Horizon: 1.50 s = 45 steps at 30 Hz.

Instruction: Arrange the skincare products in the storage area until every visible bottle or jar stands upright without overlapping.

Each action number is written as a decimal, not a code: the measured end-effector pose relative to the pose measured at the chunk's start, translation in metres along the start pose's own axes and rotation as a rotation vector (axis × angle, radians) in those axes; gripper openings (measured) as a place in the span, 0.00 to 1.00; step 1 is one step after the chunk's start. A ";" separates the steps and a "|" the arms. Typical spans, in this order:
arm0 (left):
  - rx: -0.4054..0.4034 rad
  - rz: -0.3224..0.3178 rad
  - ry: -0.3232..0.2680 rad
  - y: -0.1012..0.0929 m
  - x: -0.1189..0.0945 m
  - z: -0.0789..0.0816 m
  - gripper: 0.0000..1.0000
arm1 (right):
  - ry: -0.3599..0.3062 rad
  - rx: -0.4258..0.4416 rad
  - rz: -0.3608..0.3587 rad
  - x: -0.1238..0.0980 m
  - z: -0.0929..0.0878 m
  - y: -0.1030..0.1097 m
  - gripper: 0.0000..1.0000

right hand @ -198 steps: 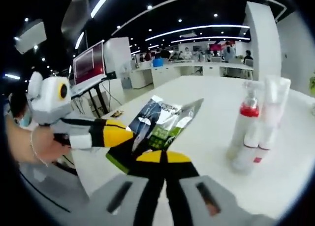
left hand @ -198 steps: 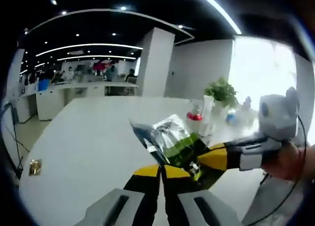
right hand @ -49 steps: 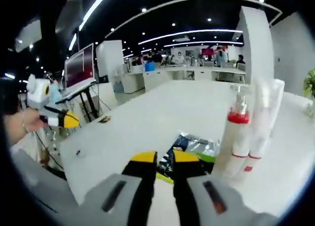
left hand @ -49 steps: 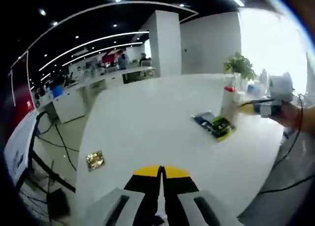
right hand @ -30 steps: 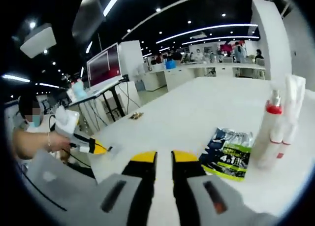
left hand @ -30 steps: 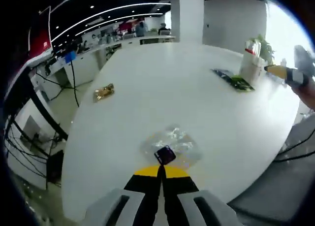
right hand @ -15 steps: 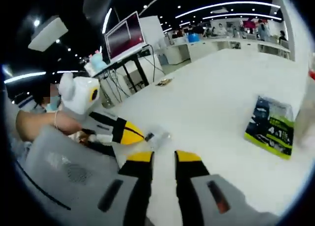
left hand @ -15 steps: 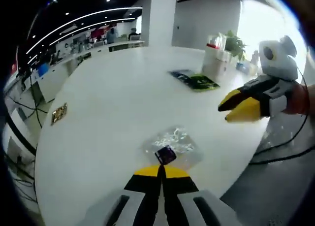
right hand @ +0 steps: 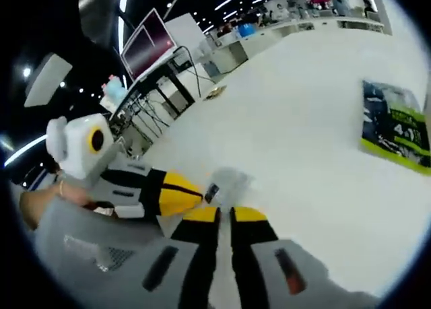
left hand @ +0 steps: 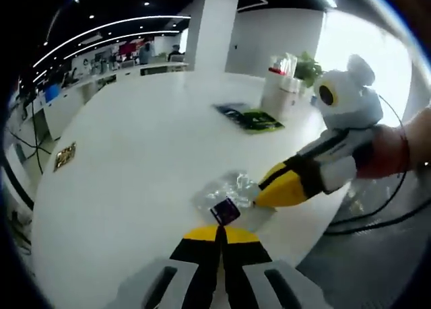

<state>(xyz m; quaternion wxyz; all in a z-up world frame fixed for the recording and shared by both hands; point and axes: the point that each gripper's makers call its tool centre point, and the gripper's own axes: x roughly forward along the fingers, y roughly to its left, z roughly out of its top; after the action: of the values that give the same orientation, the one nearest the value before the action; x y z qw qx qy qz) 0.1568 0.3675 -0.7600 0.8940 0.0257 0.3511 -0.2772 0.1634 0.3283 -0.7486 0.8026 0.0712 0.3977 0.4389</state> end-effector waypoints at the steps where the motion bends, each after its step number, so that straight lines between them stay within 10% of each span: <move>1: 0.002 0.000 0.000 0.000 0.000 0.000 0.01 | -0.010 0.007 0.007 -0.001 0.002 0.002 0.02; 6: -0.007 0.007 0.002 0.001 -0.001 0.001 0.01 | -0.012 -0.164 0.022 -0.007 0.008 0.019 0.01; 13: 0.005 -0.040 -0.029 -0.007 -0.008 0.004 0.16 | -0.062 -0.154 0.040 -0.024 0.027 0.017 0.01; 23: -0.107 -0.272 -0.296 -0.037 -0.034 0.068 0.23 | -0.190 -0.088 0.221 -0.069 0.058 0.038 0.01; 31: -0.184 -0.387 -0.378 -0.051 -0.052 0.097 0.16 | -0.242 -0.070 0.154 -0.083 0.067 0.021 0.01; 45: -0.228 -0.384 -0.368 -0.049 -0.048 0.107 0.02 | -0.220 -0.155 0.116 -0.088 0.065 0.019 0.01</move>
<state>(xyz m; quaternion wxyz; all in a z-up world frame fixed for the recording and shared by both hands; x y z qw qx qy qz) 0.1685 0.3232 -0.6412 0.8709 -0.1926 0.2102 -0.4004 0.1705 0.2879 -0.6459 0.8176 0.0796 0.2671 0.5038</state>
